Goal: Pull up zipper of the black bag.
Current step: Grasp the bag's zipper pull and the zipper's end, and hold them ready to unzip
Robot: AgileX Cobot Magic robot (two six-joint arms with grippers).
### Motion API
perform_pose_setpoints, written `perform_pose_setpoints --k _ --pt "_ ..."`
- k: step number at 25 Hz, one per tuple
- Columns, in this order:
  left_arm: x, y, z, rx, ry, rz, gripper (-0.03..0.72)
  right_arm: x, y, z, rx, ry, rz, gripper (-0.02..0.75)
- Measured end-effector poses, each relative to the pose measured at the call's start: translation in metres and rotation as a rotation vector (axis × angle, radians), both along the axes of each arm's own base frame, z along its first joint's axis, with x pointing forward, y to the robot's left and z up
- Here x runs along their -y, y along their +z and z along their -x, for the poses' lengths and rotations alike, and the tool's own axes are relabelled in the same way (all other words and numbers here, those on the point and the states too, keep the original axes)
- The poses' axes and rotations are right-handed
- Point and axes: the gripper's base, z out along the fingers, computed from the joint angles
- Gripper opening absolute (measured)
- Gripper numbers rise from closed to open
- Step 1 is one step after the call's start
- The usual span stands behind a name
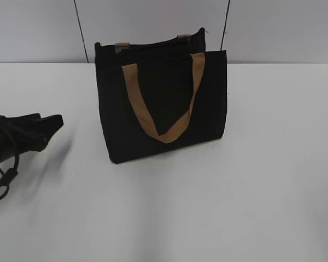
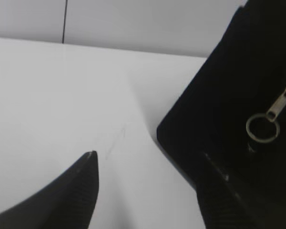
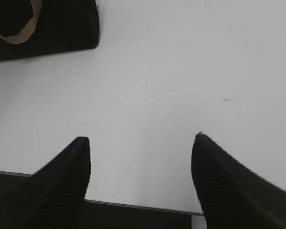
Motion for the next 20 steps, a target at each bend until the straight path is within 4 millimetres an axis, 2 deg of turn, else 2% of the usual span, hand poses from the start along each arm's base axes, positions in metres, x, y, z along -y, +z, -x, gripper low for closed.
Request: perform_pose_setpoints --k 2,6,16,20 --pt "0.006 -0.011 -0.005 -0.018 -0.081 -0.007 0.486 0.0 0.0 0.0 0.0 0.0 0.0 0.503" --pt "0.016 -0.019 -0.018 -0.02 -0.194 0.008 0.486 0.0 0.0 0.0 0.0 0.0 0.0 0.503" --pt "0.03 -0.025 -0.047 0.002 -0.374 0.044 0.486 0.0 0.0 0.0 0.0 0.0 0.0 0.503" --pt "0.048 -0.022 -0.055 0.031 -0.454 0.037 0.481 0.0 0.0 0.0 0.0 0.0 0.0 0.503"
